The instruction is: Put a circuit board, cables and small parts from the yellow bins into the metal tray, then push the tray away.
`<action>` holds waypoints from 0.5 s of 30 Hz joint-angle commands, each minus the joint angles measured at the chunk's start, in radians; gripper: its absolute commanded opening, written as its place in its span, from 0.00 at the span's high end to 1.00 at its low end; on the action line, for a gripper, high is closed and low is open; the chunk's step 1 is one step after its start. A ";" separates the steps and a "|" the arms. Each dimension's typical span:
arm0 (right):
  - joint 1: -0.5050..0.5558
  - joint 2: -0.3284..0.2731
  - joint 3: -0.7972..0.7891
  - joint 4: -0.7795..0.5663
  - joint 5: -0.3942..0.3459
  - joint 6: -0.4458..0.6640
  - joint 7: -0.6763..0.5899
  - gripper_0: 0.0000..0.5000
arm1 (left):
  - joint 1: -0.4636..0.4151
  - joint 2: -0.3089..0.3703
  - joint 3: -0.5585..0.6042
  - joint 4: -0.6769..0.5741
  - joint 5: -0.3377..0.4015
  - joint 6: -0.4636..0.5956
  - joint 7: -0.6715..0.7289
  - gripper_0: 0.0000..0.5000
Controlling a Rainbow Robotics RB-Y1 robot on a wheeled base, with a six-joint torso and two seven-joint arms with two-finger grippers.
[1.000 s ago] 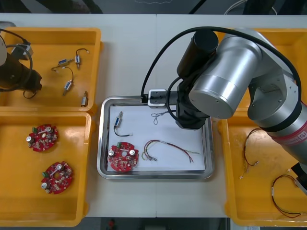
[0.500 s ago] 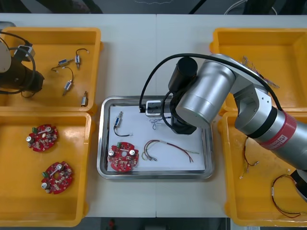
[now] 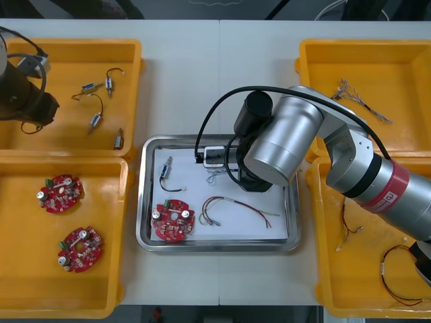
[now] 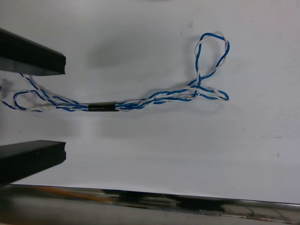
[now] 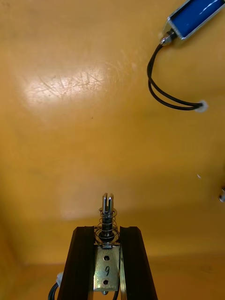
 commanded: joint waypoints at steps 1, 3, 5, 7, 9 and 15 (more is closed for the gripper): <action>0.005 0.018 -0.023 -0.049 -0.012 0.026 0.000 0.00 | -0.016 0.020 0.042 -0.148 -0.044 0.121 -0.017 1.00; 0.003 0.019 -0.041 -0.068 -0.018 0.053 0.000 0.00 | -0.018 0.020 0.042 -0.191 -0.041 0.164 -0.006 1.00; 0.005 0.019 -0.057 -0.089 -0.024 0.089 0.000 0.00 | -0.016 0.020 0.042 -0.234 -0.038 0.205 0.020 1.00; 0.005 0.019 -0.086 -0.121 -0.032 0.147 -0.005 0.00 | -0.018 0.015 0.042 -0.295 -0.012 0.251 0.092 1.00; 0.005 0.019 -0.107 -0.147 -0.038 0.193 -0.003 0.00 | -0.016 0.009 0.042 -0.340 0.008 0.282 0.131 1.00; 0.005 0.018 -0.196 -0.238 -0.045 0.373 -0.003 0.00 | -0.018 -0.019 0.042 -0.470 0.054 0.387 0.215 1.00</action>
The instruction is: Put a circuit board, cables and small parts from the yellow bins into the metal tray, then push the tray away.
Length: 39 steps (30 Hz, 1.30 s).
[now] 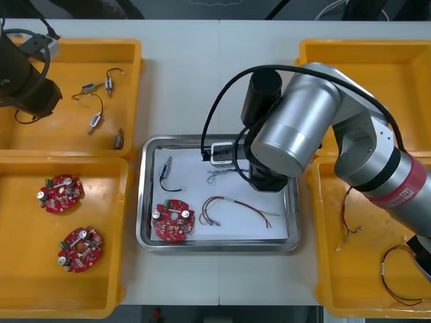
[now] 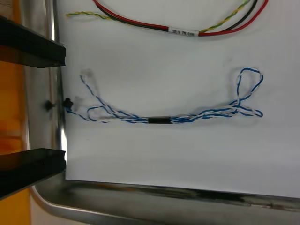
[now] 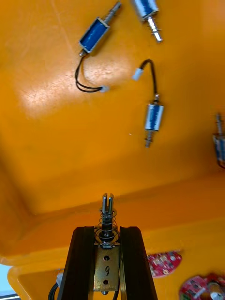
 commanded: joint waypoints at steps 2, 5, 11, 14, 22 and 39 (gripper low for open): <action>0.004 0.010 -0.113 -0.104 -0.011 0.121 -0.005 0.00 | -0.018 -0.034 0.022 -0.140 0.066 0.052 0.221 0.99; 0.004 -0.003 -0.139 -0.122 -0.012 0.121 -0.005 0.00 | -0.030 -0.052 -0.008 -0.192 0.081 0.052 0.287 1.00; 0.010 -0.019 -0.222 -0.159 -0.012 0.121 -0.013 0.00 | -0.076 -0.100 -0.117 -0.272 0.089 0.052 0.440 0.99; 0.016 -0.026 -0.279 -0.179 -0.021 0.121 -0.022 0.00 | -0.082 -0.129 -0.156 -0.304 0.089 0.052 0.514 0.99; 0.100 -0.082 -0.454 -0.260 -0.081 0.121 -0.200 0.00 | -0.098 -0.179 -0.293 -0.338 0.092 0.052 0.690 0.99; 0.309 -0.180 -0.707 -0.400 -0.058 0.121 -0.597 0.00 | -0.096 -0.247 -0.574 -0.166 -0.007 -0.184 0.877 0.99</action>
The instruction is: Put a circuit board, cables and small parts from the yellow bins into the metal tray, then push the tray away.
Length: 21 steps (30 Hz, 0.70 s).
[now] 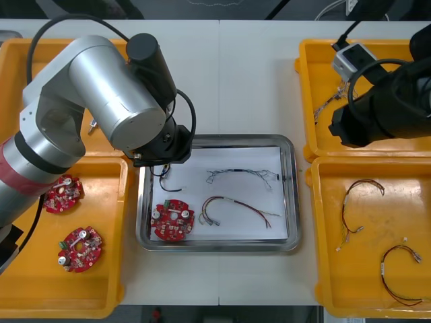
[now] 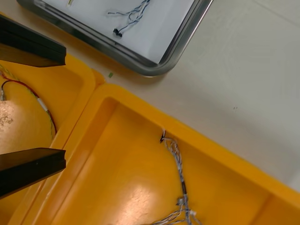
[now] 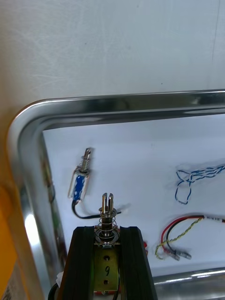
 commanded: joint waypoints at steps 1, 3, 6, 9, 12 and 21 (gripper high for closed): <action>0.076 -0.048 -0.093 -0.054 0.010 0.003 -0.005 0.00 | -0.044 -0.039 -0.052 0.052 -0.043 -0.084 -0.062 0.99; 0.105 -0.059 -0.126 -0.065 0.008 0.003 -0.005 0.00 | -0.044 -0.047 -0.083 0.086 -0.070 -0.127 -0.053 0.99; 0.140 -0.071 -0.167 -0.071 0.002 0.003 -0.006 0.00 | -0.044 -0.056 -0.109 0.124 -0.090 -0.169 -0.043 0.99; 0.177 -0.074 -0.213 -0.072 -0.007 0.003 -0.006 0.00 | -0.044 -0.062 -0.131 0.144 -0.110 -0.193 -0.036 0.97; 0.215 -0.074 -0.257 -0.071 -0.013 0.003 -0.006 0.00 | -0.042 -0.065 -0.147 0.153 -0.116 -0.205 -0.027 0.76; 0.344 -0.074 -0.388 -0.063 -0.033 0.003 -0.008 0.00 | -0.042 -0.067 -0.175 0.149 -0.127 -0.208 0.003 0.00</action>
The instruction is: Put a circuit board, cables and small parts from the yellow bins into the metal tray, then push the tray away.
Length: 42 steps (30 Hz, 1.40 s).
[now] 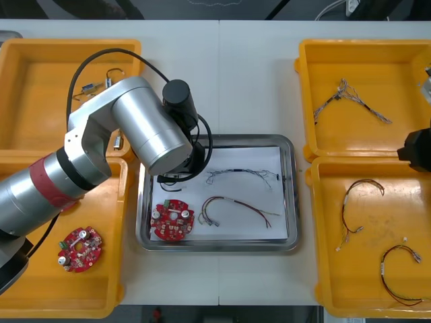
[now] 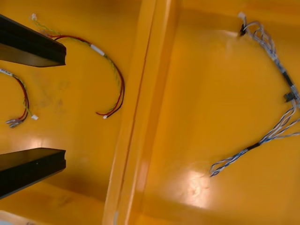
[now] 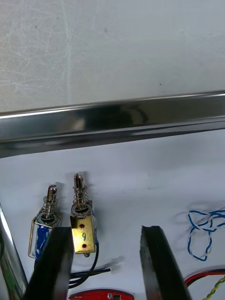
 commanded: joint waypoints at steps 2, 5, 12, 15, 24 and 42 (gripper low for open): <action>0.079 -0.034 -0.087 -0.027 -0.034 0.003 -0.012 0.00 | -0.042 -0.024 -0.004 -0.028 -0.011 -0.006 0.014 0.00; 0.104 -0.029 -0.110 -0.027 -0.038 0.003 -0.017 0.00 | -0.042 -0.023 0.029 -0.070 -0.008 0.032 0.022 0.00; 0.129 -0.009 -0.130 -0.027 -0.043 0.003 -0.038 0.00 | -0.042 -0.003 0.178 -0.199 0.058 0.191 0.017 0.00; 0.133 -0.006 -0.131 -0.027 -0.046 0.003 -0.049 0.00 | -0.042 0.022 0.266 -0.255 0.111 0.264 0.005 0.00; 0.135 -0.003 -0.131 -0.027 -0.063 0.003 -0.070 0.00 | -0.042 0.135 0.526 -0.329 0.312 0.360 -0.070 0.00; 0.099 -0.098 0.028 -0.160 -0.216 0.003 -0.089 0.00 | 0.197 0.350 0.838 -0.375 0.437 0.360 -0.389 0.00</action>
